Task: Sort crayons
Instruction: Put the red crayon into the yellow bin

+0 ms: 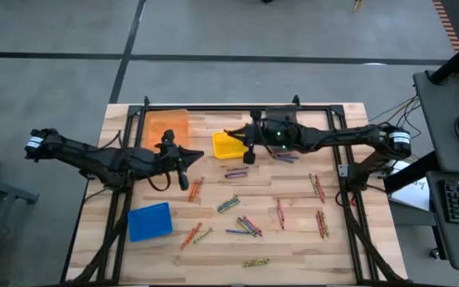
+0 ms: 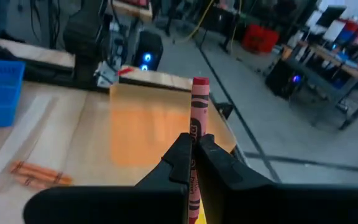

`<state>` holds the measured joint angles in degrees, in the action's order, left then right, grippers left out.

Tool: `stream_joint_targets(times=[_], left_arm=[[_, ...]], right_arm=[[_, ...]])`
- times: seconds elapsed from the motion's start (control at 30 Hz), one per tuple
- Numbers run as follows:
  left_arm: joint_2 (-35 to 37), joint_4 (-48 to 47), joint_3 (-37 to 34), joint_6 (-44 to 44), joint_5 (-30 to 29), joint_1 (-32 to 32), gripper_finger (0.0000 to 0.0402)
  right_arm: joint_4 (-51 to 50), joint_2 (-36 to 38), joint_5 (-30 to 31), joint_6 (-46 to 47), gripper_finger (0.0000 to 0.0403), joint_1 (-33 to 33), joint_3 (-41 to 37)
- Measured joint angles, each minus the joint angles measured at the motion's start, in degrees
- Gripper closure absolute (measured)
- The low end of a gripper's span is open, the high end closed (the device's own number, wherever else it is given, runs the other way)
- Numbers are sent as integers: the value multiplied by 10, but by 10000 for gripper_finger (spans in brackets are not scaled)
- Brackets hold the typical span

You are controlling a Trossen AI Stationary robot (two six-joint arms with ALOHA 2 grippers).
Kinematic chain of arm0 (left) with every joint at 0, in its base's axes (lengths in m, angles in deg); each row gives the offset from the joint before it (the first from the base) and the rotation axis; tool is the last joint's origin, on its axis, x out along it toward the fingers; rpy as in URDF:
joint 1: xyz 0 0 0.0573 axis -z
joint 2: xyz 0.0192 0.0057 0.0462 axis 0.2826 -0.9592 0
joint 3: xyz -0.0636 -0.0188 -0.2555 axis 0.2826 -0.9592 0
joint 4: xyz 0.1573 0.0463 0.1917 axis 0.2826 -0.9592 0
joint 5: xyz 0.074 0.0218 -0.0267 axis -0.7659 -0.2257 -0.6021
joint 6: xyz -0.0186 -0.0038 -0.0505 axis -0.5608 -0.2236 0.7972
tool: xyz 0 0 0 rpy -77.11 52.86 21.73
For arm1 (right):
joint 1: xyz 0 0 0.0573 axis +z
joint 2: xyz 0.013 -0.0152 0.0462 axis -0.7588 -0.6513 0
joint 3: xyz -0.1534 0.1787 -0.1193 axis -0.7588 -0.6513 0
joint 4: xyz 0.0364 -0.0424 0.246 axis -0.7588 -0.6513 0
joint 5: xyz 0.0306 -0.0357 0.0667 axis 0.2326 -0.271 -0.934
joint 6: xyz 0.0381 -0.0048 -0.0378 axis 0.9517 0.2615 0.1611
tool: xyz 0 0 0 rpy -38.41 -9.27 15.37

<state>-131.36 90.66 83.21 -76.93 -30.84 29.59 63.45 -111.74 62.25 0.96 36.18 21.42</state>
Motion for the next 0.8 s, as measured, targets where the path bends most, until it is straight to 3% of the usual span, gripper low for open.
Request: stream_joint_targets(times=[0.27,0.8], left_arm=[[6,-2,0,-16,0,1,402],[4,-4,0,6,1,3,402]], right_arm=[[102,-70,-10,10,394,-35,-1],[62,-176,-5,37,394,-45,0]])
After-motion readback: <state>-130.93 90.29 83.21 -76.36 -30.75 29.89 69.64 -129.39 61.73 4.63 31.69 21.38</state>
